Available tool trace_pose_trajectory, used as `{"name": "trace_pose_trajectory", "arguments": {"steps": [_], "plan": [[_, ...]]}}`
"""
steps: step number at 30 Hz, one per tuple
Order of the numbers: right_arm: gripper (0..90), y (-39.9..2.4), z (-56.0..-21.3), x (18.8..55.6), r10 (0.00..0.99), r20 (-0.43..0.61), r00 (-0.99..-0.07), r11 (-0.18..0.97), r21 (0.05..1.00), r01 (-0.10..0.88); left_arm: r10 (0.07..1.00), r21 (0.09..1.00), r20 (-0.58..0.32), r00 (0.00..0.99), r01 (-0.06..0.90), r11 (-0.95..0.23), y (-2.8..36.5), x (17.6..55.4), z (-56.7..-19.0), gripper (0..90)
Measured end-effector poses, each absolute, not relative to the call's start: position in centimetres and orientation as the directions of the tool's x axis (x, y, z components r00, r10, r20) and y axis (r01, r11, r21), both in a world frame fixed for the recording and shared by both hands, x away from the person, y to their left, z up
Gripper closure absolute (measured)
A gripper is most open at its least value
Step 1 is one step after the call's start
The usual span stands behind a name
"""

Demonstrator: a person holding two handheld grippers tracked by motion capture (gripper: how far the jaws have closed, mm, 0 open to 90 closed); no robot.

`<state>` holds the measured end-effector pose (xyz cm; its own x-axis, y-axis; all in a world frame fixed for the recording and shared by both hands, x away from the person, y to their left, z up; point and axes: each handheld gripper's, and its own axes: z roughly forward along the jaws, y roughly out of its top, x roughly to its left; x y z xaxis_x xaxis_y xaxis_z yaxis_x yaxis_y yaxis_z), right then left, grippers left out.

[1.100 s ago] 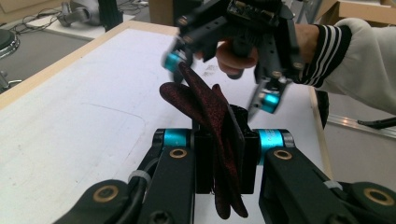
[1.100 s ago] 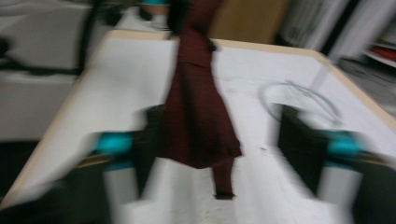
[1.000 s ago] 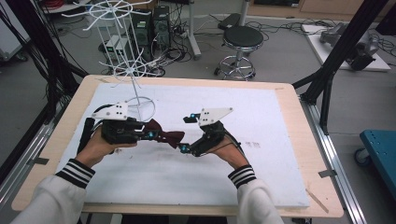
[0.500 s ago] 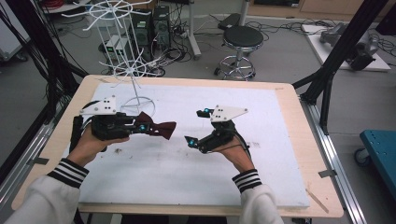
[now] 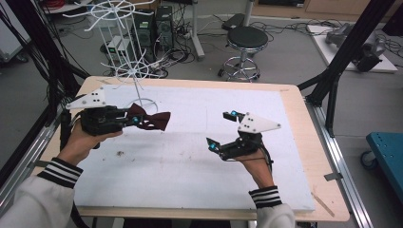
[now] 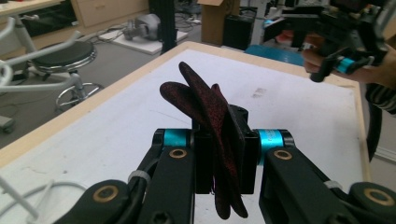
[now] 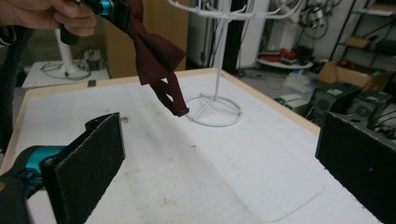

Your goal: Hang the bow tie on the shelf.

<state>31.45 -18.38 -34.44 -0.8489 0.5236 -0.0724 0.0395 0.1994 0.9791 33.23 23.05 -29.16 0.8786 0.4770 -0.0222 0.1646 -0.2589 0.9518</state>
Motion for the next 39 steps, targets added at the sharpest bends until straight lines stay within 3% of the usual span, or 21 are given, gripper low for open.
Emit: {"name": "trace_pose_trajectory", "arguments": {"steps": [16, 39], "plan": [[0.7, -24.1, -37.2, 28.2, 0.686, -0.036, -0.726, 0.088, 0.996, 0.033, 0.574, 0.949, -0.011, 0.819, 0.189, -0.252, 23.3, 34.4, -25.7, 81.5], [0.7, -26.8, -40.6, 26.3, 0.752, -0.031, -0.659, 0.074, 0.997, 0.037, 0.671, 0.949, 0.02, 0.742, 0.198, -0.246, 23.1, 36.6, -24.5, 81.5]]}}
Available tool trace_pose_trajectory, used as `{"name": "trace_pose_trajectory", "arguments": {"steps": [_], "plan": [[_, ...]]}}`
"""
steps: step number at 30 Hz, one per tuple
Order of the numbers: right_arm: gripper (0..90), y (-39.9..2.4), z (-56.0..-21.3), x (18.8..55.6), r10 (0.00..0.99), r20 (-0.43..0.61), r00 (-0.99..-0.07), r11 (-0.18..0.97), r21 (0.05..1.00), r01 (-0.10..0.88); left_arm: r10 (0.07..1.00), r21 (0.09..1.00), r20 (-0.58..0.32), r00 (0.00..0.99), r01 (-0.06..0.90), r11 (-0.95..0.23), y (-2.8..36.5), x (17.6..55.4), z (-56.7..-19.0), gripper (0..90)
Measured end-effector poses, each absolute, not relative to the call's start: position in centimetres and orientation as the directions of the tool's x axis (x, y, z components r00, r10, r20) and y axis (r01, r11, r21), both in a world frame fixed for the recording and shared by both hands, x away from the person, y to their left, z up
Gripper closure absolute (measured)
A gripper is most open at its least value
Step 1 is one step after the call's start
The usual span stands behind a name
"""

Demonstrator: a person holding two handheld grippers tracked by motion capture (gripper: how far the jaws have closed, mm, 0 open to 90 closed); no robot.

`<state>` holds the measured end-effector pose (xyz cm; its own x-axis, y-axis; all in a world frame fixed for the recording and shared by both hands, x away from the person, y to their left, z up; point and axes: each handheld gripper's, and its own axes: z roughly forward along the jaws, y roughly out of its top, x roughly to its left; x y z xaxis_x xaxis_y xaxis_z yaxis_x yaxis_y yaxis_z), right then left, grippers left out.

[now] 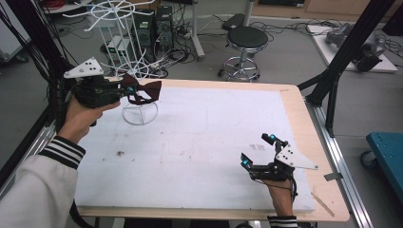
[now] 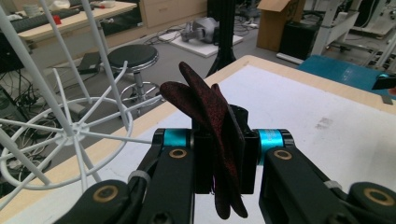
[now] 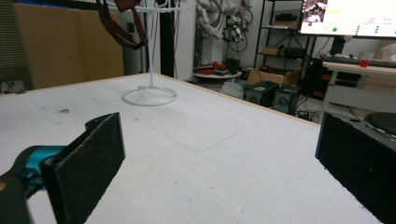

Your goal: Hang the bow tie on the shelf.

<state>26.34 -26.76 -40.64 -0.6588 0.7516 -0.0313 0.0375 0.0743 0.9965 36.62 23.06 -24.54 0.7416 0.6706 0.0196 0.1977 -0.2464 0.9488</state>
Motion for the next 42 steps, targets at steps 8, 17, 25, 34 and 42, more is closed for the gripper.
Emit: {"name": "trace_pose_trajectory", "arguments": {"steps": [8, 17, 25, 34, 42], "plan": [[0.7, -27.3, -41.4, 26.1, 0.768, -0.012, -0.64, 0.046, 0.998, 0.037, 0.699, 0.944, 0.037, 0.714, 0.205, -0.259, 22.8, 37.4, -24.1, 81.4], [0.7, -27.4, -42.7, 25.5, 0.797, -0.04, -0.603, 0.027, 0.999, -0.03, 0.723, 0.926, 0.057, 0.688, 0.234, -0.296, 21.9, 38.3, -24.0, 81.4], [0.7, -27.6, -43.3, 25.7, 0.805, -0.058, -0.59, 0.032, 0.998, -0.055, 0.754, 0.907, 0.082, 0.651, 0.265, -0.327, 21.8, 39.1, -24.2, 81.4], [0.6, -27.7, -44.0, 25.9, 0.816, -0.049, -0.576, 0.037, 0.999, -0.032, 0.773, 0.887, 0.105, 0.626, 0.292, -0.356, 21.6, 39.8, -24.4, 81.4], [0.7, -28.1, -44.8, 25.9, 0.83, -0.044, -0.556, 0.031, 0.999, -0.033, 0.786, 0.877, 0.108, 0.609, 0.314, -0.364, 21.3, 40.5, -24.9, 81.0]]}}
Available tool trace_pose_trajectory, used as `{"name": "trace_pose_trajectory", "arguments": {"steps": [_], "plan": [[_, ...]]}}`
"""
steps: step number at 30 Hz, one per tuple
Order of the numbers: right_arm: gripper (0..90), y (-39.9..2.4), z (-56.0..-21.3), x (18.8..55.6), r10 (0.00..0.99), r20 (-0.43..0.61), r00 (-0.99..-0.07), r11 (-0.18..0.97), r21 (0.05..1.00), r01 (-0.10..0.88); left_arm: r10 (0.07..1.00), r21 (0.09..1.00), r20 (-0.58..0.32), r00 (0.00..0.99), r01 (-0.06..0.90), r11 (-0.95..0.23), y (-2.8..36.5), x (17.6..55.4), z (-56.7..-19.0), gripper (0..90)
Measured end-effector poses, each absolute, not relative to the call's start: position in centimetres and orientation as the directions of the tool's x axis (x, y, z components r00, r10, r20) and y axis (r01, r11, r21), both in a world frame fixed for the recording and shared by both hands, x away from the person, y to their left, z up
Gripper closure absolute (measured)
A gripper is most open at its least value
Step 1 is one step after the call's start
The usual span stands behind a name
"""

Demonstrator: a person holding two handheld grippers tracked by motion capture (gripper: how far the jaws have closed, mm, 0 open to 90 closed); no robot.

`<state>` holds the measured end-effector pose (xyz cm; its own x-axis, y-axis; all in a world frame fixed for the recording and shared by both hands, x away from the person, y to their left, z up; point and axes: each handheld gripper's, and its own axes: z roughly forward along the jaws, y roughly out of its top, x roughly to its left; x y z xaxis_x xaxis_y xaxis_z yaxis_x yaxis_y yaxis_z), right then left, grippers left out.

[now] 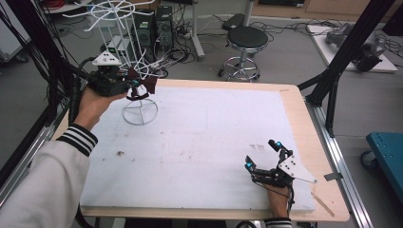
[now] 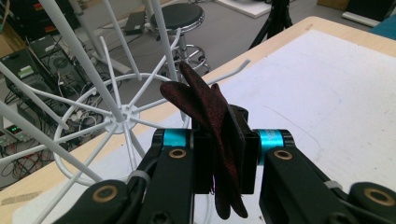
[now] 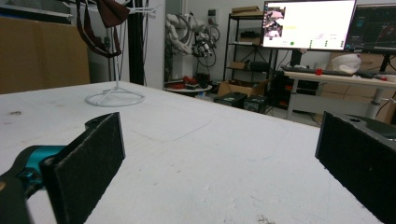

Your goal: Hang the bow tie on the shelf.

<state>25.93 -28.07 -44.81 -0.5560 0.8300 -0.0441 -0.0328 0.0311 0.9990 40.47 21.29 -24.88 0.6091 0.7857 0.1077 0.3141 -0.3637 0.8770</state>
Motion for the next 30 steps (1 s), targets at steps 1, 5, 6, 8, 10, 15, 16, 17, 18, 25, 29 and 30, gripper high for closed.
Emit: {"name": "trace_pose_trajectory", "arguments": {"steps": [1, 5, 6, 8, 10, 15, 16, 17, 18, 25, 29, 30], "plan": [[0.7, -28.0, -44.9, 25.9, 0.831, -0.054, -0.554, 0.041, 0.999, -0.036, 0.787, 0.876, 0.107, 0.607, 0.318, -0.363, 21.3, 40.5, -24.9, 80.9], [0.6, -27.7, -45.1, 26.0, 0.831, -0.069, -0.551, 0.059, 0.998, -0.037, 0.793, 0.875, 0.108, 0.6, 0.321, -0.362, 21.3, 40.7, -25.0, 80.3], [0.7, -27.7, -45.2, 26.0, 0.831, -0.07, -0.552, 0.062, 0.998, -0.032, 0.792, 0.873, 0.111, 0.6, 0.322, -0.366, 21.3, 40.7, -25.0, 80.1], [0.6, -27.7, -45.2, 26.0, 0.833, -0.064, -0.549, 0.057, 0.998, -0.029, 0.794, 0.871, 0.112, 0.597, 0.325, -0.368, 21.3, 40.7, -25.1, 79.4], [0.7, -27.8, -45.3, 26.0, 0.835, -0.057, -0.548, 0.049, 0.998, -0.029, 0.797, 0.872, 0.11, 0.594, 0.327, -0.364, 21.3, 40.7, -25.1, 78.3], [0.7, -27.8, -45.3, 26.0, 0.837, -0.067, -0.542, 0.055, 0.998, -0.039, 0.802, 0.872, 0.114, 0.587, 0.328, -0.364, 21.3, 40.7, -25.1, 67.9], [0.7, -27.8, -45.3, 26.0, 0.838, -0.067, -0.542, 0.055, 0.998, -0.038, 0.803, 0.875, 0.109, 0.586, 0.327, -0.358, 21.3, 40.7, -25.1, 65.3], [0.7, -27.8, -45.3, 26.0, 0.838, -0.069, -0.541, 0.057, 0.998, -0.038, 0.802, 0.876, 0.108, 0.588, 0.326, -0.356, 21.4, 40.7, -25.0, 63.4], [0.7, -27.7, -45.3, 26.0, 0.837, -0.063, -0.543, 0.053, 0.998, -0.033, 0.803, 0.878, 0.106, 0.586, 0.324, -0.352, 21.4, 40.6, -25.1, 61.0], [0.7, -27.8, -45.3, 26.0, 0.838, -0.065, -0.542, 0.052, 0.998, -0.038, 0.8, 0.893, 0.069, 0.596, 0.32, -0.315, 22.0, 40.4, -25.5, 35.3], [0.7, -27.9, -45.4, 26.0, 0.841, -0.048, -0.539, 0.036, 0.999, -0.033, 0.794, 0.912, 0.045, 0.607, 0.299, -0.28, 22.4, 40.0, -25.2, 17.1], [0.7, -27.9, -45.3, 26.0, 0.842, -0.054, -0.537, 0.04, 0.998, -0.038, 0.797, 0.918, 0.05, 0.602, 0.287, -0.275, 22.4, 39.8, -25.0, 13.4]]}}
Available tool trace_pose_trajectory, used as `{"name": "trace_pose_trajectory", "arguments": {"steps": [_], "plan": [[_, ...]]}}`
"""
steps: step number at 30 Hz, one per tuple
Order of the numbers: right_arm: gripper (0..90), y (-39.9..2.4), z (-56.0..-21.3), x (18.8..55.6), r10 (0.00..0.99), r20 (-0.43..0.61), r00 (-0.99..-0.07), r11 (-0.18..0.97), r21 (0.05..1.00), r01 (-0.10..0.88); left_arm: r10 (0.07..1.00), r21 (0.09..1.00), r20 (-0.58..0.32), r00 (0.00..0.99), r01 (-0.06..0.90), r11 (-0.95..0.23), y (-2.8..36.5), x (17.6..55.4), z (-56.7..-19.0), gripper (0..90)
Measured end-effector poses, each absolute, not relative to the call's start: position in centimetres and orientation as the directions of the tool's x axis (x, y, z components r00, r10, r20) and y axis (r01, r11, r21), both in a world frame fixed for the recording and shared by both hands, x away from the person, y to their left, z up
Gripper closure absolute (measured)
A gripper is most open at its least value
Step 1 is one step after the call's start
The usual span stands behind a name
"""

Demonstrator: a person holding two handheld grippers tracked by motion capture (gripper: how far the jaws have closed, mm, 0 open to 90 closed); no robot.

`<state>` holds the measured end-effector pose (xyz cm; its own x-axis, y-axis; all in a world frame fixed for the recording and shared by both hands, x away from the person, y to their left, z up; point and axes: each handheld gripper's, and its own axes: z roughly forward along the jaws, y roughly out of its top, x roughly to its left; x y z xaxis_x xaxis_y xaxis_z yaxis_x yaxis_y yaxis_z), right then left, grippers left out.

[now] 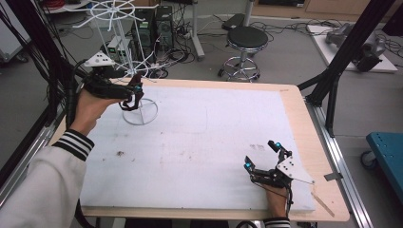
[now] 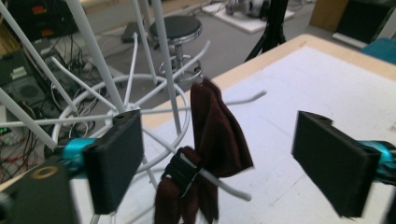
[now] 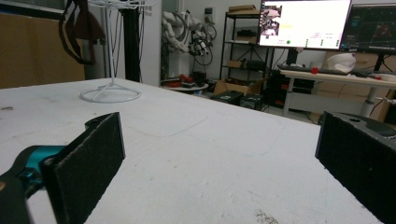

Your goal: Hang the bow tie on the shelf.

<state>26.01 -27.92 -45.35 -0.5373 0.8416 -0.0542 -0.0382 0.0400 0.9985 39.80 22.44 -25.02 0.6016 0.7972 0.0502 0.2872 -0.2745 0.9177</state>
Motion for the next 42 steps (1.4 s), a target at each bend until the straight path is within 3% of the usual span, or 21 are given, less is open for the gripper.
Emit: {"name": "trace_pose_trajectory", "arguments": {"steps": [5, 12, 21, 29, 42], "plan": [[0.7, -27.9, -45.3, 26.0, 0.843, -0.059, -0.535, 0.045, 0.998, -0.04, 0.79, 0.952, 0.079, 0.608, 0.189, -0.241, 22.9, 38.3, -24.4, 1.7], [0.7, -27.9, -45.4, 26.0, 0.842, -0.048, -0.537, 0.036, 0.999, -0.032, 0.74, 0.973, 0.126, 0.661, 0.063, -0.222, 23.7, 34.7, -25.5, 1.7], [0.7, -28.0, -45.4, 25.9, 0.853, -0.037, -0.52, 0.024, 0.999, -0.032, 0.721, 0.988, 0.147, 0.678, -0.069, -0.136, 26.3, 28.9, -32.0, 1.7], [0.7, -27.9, -45.4, 25.9, 0.852, -0.047, -0.522, 0.035, 0.999, -0.033, 0.727, 0.992, 0.126, 0.675, -0.081, -0.096, 27.8, 26.6, -38.1, 1.7], [0.7, -27.9, -45.4, 25.9, 0.848, -0.046, -0.527, 0.034, 0.999, -0.034, 0.775, 0.997, 0.072, 0.627, -0.03, -0.069, 29.3, 26.0, -43.8, 1.7]]}}
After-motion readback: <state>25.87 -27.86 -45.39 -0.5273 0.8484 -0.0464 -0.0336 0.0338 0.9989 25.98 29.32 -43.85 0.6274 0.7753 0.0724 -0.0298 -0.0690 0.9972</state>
